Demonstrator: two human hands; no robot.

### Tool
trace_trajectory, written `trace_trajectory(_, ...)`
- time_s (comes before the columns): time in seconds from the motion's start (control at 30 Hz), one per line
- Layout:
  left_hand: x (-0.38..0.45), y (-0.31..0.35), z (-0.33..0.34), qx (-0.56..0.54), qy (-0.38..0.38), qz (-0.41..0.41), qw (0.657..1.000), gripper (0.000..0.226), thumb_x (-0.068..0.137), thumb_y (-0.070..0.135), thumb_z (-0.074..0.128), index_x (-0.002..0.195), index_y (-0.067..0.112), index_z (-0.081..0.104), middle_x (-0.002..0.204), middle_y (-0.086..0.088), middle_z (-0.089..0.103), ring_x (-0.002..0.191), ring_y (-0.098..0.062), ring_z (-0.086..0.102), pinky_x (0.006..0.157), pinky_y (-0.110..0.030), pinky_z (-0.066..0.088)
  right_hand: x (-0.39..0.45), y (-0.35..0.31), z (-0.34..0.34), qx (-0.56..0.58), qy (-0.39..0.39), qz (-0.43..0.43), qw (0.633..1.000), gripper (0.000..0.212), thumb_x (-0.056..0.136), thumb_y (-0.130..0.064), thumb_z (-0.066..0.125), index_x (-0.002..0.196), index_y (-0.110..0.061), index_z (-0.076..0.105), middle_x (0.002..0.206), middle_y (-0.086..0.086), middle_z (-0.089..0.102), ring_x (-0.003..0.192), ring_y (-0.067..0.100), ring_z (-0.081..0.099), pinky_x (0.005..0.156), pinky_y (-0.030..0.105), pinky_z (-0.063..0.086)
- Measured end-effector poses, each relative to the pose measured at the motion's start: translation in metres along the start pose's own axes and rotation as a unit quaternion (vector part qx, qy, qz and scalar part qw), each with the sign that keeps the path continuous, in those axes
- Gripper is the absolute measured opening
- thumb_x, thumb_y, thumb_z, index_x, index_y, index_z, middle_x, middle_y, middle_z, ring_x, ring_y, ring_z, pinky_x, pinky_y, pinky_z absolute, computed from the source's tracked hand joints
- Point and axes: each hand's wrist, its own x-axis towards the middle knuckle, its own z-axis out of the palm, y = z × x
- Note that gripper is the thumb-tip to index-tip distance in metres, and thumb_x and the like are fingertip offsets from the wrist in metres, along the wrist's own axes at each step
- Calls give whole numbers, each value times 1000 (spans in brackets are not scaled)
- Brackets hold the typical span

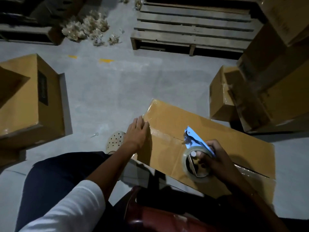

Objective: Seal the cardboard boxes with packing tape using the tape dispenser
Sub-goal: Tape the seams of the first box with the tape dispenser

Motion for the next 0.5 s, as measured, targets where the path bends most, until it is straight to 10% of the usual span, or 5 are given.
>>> trace_trajectory(0.17, -41, 54, -58, -208, 5, -50, 977, 33, 100, 35, 54, 119, 9, 63, 128, -13, 55, 115, -30, 54, 98, -42, 49, -14, -21, 7, 74, 4, 7, 997, 21, 90, -18, 70, 94, -33, 56, 72, 3, 63, 63, 23, 58, 61, 39, 48)
trace_trajectory(0.3, -86, 92, -93, -649, -210, -147, 716, 58, 103, 57, 37, 93, 9, 69, 83, -4, 67, 76, -18, 62, 68, -31, 54, -36, -37, 3, 7, 12, -73, 997, 29, 89, -15, 72, 104, -32, 54, 89, -6, 65, 73, 14, 65, 69, 31, 53)
trace_trajectory(0.5, -110, 99, -108, -717, -231, -154, 639, 51, 97, 61, 49, 86, 14, 65, 83, -3, 64, 70, -14, 61, 60, -29, 56, -59, -42, -5, -108, 35, -137, 984, 43, 86, -20, 73, 116, -40, 49, 110, -22, 60, 100, 5, 61, 82, 24, 50)
